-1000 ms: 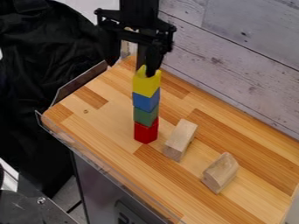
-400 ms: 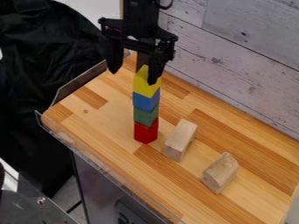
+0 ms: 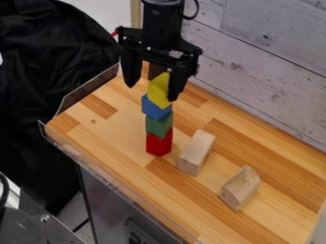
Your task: Put the yellow cube on top of one block
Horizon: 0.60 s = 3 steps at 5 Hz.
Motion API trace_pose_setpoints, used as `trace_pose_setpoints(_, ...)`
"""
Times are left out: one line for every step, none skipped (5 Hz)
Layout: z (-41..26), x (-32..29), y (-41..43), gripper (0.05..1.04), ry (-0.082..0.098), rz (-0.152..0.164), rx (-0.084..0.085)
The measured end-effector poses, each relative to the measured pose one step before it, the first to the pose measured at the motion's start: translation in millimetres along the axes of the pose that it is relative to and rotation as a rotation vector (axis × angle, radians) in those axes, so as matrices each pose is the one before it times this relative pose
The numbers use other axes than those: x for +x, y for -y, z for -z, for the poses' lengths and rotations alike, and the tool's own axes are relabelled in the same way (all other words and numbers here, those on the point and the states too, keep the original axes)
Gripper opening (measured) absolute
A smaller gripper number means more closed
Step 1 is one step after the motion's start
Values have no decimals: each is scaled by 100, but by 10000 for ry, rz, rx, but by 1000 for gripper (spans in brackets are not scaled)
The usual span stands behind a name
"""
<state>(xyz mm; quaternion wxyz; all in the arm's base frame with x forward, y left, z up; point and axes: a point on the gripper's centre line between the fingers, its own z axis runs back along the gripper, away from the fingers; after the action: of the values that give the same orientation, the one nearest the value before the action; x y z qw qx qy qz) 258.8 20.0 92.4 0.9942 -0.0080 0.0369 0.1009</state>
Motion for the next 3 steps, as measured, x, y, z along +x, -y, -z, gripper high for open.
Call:
trace_pose_setpoints(38,-3,96,999,17,-56,16)
trace_pose_setpoints(0,27,-19,999,17,-56,12)
trace_pose_setpoints(102,27,44,967,31,-8,-136)
